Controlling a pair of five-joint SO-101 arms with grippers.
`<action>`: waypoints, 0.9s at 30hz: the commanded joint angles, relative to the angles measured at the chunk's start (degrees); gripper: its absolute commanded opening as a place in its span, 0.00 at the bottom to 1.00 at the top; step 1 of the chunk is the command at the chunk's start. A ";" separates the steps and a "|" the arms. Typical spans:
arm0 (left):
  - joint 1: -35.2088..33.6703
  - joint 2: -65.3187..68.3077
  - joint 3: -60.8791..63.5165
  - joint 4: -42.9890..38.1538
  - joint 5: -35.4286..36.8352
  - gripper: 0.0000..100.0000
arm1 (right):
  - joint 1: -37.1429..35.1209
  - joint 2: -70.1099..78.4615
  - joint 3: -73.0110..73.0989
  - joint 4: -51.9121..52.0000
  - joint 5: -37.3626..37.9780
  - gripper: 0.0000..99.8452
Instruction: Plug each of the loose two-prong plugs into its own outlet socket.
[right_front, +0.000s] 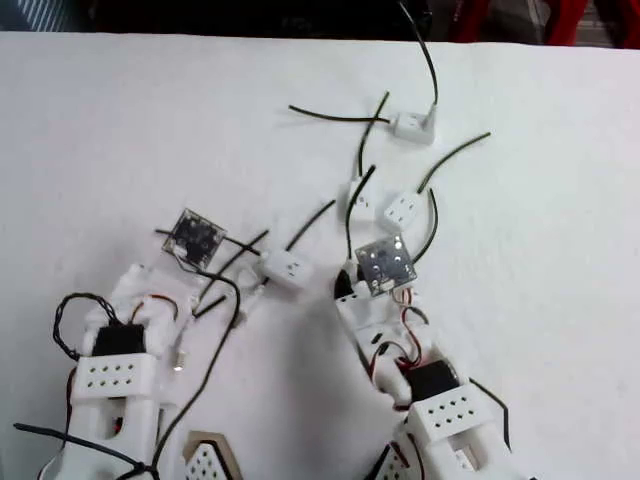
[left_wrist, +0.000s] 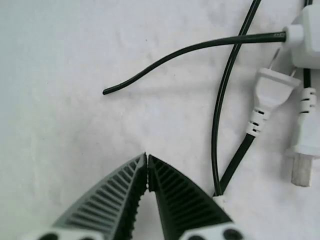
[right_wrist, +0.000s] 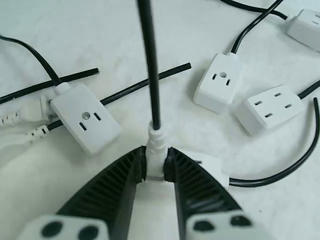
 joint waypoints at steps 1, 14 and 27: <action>-0.48 -1.27 -0.18 -1.05 -0.53 0.03 | 0.22 -1.01 -0.53 -1.19 0.79 0.02; -0.57 -1.27 -0.18 -0.97 -0.53 0.03 | 2.07 -0.92 1.76 -6.37 1.23 0.02; -0.57 -1.27 -0.09 -0.97 -0.53 0.03 | 1.36 -0.92 2.11 -4.26 0.79 0.02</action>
